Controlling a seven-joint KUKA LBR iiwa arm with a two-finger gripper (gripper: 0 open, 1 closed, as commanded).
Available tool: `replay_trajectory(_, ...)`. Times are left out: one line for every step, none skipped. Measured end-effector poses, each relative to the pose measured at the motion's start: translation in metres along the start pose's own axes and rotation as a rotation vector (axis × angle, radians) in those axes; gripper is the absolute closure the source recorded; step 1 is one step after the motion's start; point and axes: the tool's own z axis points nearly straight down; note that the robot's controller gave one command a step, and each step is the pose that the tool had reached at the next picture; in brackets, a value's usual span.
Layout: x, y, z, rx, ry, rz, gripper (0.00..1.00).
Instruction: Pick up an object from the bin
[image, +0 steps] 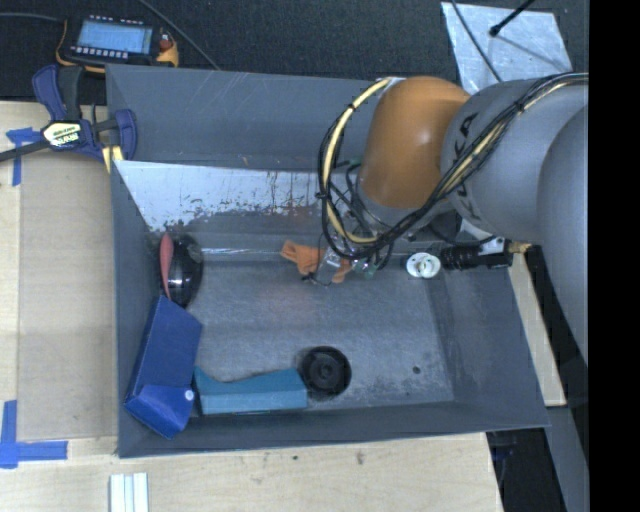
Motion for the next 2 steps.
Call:
replay_trajectory(0.012, -0.013, -0.035, 0.009, 0.016, -0.012, 1.00)
replay_trajectory(0.002, 0.030, -0.075, 0.003, 0.005, -0.004, 1.00)
